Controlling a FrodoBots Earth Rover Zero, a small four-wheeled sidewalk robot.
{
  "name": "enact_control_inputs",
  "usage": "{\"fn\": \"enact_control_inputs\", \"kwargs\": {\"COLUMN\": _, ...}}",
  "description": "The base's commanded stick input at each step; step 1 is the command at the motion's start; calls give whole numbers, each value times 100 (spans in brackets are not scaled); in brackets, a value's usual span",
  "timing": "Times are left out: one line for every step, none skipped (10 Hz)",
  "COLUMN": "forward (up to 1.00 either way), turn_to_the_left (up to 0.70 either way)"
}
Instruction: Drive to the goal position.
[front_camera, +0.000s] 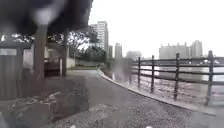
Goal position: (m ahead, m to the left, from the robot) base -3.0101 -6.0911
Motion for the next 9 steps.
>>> {"fn": "enact_control_inputs", "kwargs": {"forward": 100, "turn_to_the_left": 0}}
{"fn": "enact_control_inputs", "kwargs": {"forward": 100, "turn_to_the_left": 0}}
{"fn": "enact_control_inputs", "kwargs": {"forward": 100, "turn_to_the_left": 0}}
{"fn": "enact_control_inputs", "kwargs": {"forward": 100, "turn_to_the_left": 0}}
{"fn": "enact_control_inputs", "kwargs": {"forward": 100, "turn_to_the_left": 0}}
{"fn": "enact_control_inputs", "kwargs": {"forward": 100, "turn_to_the_left": 0}}
{"fn": "enact_control_inputs", "kwargs": {"forward": 100, "turn_to_the_left": 0}}
{"fn": "enact_control_inputs", "kwargs": {"forward": 100, "turn_to_the_left": 0}}
{"fn": "enact_control_inputs", "kwargs": {"forward": 100, "turn_to_the_left": 0}}
